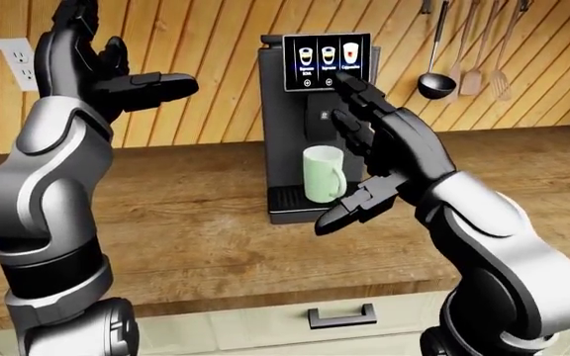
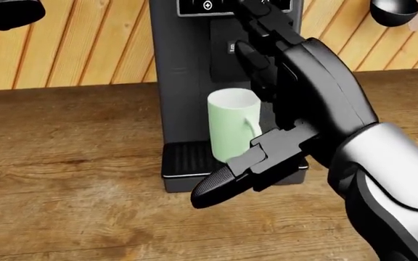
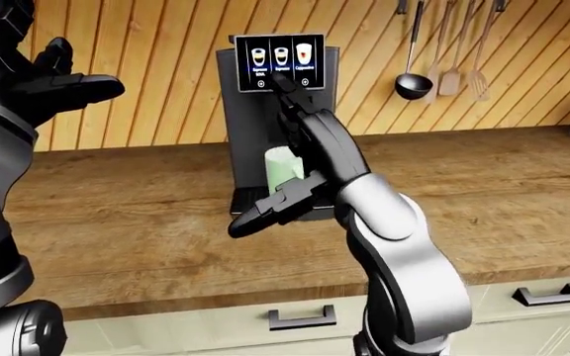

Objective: Press the button on the coffee machine to serve coffee.

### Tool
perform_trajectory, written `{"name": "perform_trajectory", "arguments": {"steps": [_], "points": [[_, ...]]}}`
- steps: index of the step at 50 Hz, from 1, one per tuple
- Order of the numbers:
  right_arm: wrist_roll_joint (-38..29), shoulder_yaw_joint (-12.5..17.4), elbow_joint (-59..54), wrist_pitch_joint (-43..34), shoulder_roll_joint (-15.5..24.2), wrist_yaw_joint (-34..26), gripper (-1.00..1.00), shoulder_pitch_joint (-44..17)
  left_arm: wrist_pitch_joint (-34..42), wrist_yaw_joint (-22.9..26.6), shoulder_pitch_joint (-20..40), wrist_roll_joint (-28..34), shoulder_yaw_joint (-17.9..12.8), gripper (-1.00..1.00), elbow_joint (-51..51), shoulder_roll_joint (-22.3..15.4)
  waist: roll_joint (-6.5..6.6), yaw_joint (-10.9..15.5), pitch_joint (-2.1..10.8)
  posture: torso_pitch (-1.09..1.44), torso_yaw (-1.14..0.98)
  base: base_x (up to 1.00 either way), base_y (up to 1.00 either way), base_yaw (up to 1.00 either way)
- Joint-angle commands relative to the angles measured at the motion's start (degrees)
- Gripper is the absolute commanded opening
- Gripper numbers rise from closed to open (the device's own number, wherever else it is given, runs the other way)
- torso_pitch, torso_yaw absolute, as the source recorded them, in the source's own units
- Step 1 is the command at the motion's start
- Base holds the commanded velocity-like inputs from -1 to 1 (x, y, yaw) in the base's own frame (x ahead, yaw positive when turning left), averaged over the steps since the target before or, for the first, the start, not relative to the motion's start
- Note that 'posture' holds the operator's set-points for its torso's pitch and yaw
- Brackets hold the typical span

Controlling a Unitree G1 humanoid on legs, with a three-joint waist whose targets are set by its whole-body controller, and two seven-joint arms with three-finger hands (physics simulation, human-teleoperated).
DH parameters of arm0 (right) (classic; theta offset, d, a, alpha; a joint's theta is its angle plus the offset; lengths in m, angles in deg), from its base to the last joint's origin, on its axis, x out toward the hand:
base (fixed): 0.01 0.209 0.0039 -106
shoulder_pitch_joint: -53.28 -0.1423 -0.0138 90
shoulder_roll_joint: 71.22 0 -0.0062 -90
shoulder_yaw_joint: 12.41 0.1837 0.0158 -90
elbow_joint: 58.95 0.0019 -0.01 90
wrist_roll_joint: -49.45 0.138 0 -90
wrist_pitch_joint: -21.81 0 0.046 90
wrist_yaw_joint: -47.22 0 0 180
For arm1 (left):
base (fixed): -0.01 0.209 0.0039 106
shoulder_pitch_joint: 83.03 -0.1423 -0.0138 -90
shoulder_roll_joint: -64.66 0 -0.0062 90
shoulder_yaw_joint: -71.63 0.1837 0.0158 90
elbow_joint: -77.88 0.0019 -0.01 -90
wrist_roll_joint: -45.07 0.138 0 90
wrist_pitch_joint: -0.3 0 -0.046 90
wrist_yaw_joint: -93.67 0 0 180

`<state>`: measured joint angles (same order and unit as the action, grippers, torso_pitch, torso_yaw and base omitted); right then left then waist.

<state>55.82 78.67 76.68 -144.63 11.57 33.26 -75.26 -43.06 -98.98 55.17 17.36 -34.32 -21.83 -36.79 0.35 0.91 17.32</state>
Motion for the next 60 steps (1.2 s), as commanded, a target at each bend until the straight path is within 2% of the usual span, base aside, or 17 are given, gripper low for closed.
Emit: {"name": "perform_trajectory", "arguments": {"steps": [1, 9, 46, 60], "points": [[-0.6, 0.4, 0.3, 1.9, 0.1, 0.2, 1.00, -1.6, -1.4, 0.1, 1.9, 0.0, -0.5, 1.00, -1.3, -0.7, 0.23, 0.0, 0.37, -0.47, 0.00, 0.00, 0.00, 0.00], [-1.9, 0.2, -3.9, 6.7, -0.9, -0.2, 1.00, -0.5, -1.4, 0.0, 1.9, -0.1, -0.4, 1.00, -1.4, -0.7, 0.30, -0.1, 0.42, -0.47, 0.00, 0.00, 0.00, 0.00], [-2.8, -0.1, -14.5, 14.5, -3.3, 1.7, 1.00, -2.1, -1.4, -0.1, 2.2, -0.2, -0.5, 1.00, -1.5, -0.8, 0.51, 0.0, 0.48, -0.47, 0.00, 0.00, 0.00, 0.00], [-2.4, 0.7, -19.6, 18.6, -3.4, 2.4, 1.00, -2.5, -1.7, -0.1, 2.3, -0.1, -0.3, 1.00, -1.3, -0.7, 0.56, 0.0, 0.52, -0.47, 0.00, 0.00, 0.00, 0.00]]}}
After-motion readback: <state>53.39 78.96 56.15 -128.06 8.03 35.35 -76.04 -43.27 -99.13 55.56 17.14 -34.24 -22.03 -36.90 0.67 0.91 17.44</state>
